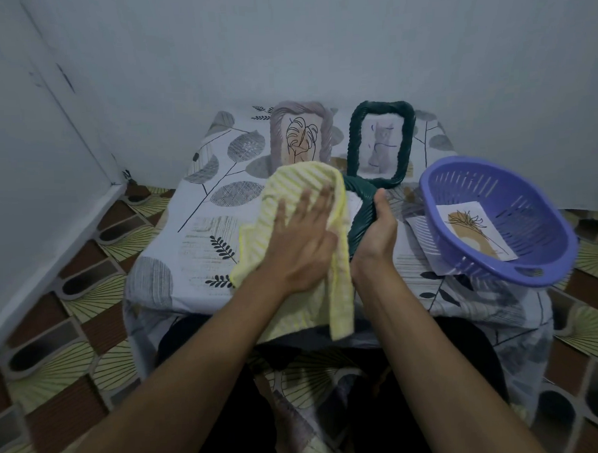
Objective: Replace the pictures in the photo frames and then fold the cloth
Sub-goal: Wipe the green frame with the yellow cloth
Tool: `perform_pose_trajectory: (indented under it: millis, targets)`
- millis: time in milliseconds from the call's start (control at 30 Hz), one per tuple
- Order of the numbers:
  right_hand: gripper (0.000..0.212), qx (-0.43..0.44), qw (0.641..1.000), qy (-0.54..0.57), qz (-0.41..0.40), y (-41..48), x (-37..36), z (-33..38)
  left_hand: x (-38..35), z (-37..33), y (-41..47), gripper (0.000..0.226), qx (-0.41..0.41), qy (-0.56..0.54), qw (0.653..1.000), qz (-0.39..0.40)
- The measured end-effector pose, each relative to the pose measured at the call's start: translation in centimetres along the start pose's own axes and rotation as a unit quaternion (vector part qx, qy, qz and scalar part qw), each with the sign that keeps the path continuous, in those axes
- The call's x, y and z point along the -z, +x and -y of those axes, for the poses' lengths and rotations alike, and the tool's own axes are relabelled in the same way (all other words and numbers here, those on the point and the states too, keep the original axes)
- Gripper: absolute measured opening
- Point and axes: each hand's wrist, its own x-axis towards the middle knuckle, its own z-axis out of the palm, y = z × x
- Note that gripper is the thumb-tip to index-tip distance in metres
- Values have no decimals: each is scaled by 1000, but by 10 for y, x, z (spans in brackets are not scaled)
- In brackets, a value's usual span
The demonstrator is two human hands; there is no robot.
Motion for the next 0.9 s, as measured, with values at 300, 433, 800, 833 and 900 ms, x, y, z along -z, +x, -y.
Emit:
perform_pose_trajectory:
  millis: [300, 433, 800, 833, 900]
  targets:
    - [58, -24, 1000, 9, 11, -1, 15, 26, -5, 40, -19, 65, -10, 10, 1000, -20]
    - [58, -19, 1000, -22, 4, -6, 6, 14, 1, 27, -3, 69, 101, -4, 995, -1]
    - [62, -25, 1000, -15, 6, 5, 17, 8, -11, 20, -27, 62, -97, 7, 995, -11]
    - [61, -23, 1000, -11, 9, 4, 17, 9, -9, 27, -24, 65, -50, 23, 998, -16]
    - [61, -21, 999, -21, 17, 1, 15, 7, -4, 37, -15, 66, 70, 33, 997, -20]
